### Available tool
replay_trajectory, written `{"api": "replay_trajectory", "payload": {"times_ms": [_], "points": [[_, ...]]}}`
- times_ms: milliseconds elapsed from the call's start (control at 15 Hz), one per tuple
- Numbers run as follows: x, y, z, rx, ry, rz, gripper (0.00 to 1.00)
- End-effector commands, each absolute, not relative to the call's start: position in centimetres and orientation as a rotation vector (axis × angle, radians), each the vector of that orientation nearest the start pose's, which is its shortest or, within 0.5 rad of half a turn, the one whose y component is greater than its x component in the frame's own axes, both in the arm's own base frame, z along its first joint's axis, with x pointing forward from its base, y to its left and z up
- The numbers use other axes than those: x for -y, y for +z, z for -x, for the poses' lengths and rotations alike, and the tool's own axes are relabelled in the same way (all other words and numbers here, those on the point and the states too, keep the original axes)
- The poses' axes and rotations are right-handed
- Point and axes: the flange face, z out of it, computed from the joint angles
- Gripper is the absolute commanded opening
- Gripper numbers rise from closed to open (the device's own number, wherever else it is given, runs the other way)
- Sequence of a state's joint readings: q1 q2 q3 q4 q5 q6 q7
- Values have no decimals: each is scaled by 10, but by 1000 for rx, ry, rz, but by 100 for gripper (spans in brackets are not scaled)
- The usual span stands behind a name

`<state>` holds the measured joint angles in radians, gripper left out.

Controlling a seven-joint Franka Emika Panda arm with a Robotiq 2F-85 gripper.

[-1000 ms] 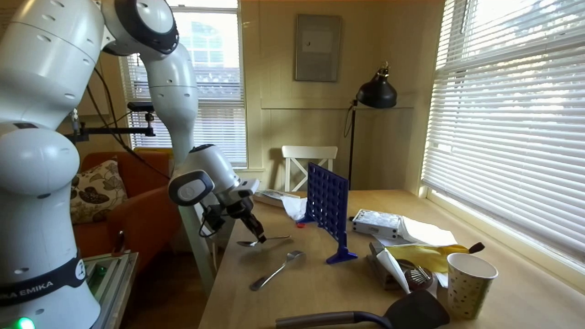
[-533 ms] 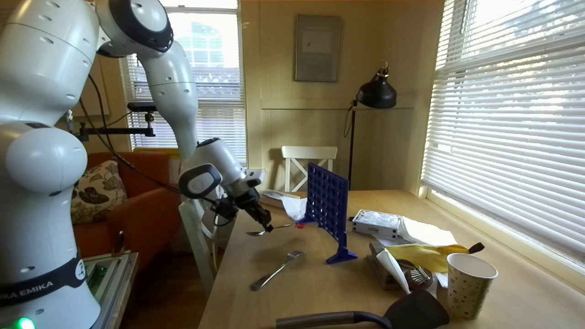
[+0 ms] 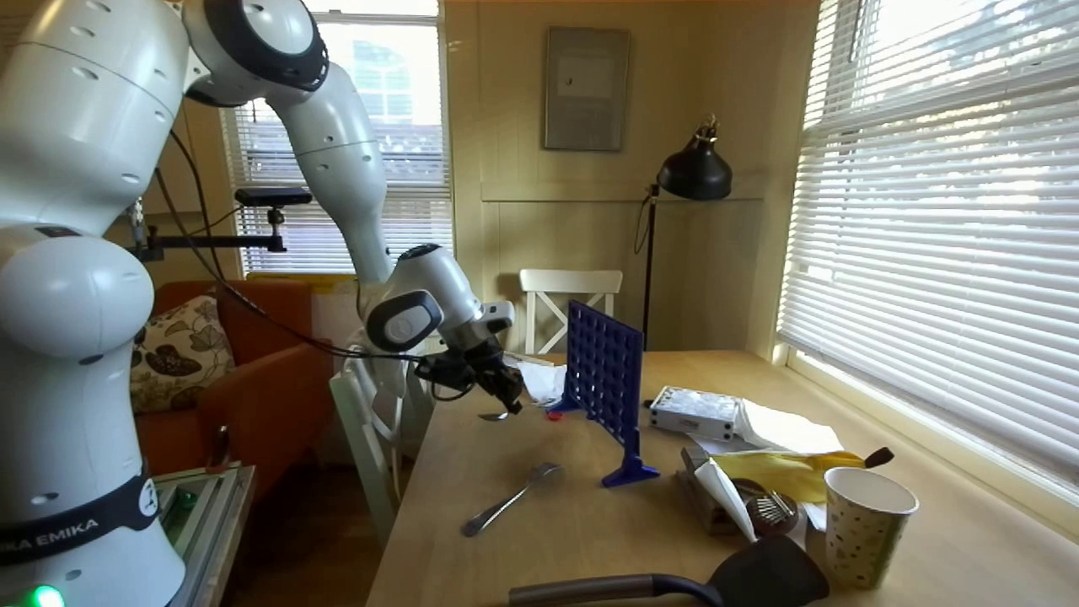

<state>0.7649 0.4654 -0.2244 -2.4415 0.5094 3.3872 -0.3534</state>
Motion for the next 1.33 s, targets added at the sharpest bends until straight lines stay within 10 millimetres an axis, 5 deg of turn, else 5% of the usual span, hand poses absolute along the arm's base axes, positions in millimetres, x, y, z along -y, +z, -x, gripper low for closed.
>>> {"api": "replay_trajectory", "payload": {"times_ms": [0,733,1267], "points": [[-221,177,-488,775,-702,2965,2],[-208,160,-551,893,-710,2911,2],[-188,157,-571,674,-786,3011,2]]}}
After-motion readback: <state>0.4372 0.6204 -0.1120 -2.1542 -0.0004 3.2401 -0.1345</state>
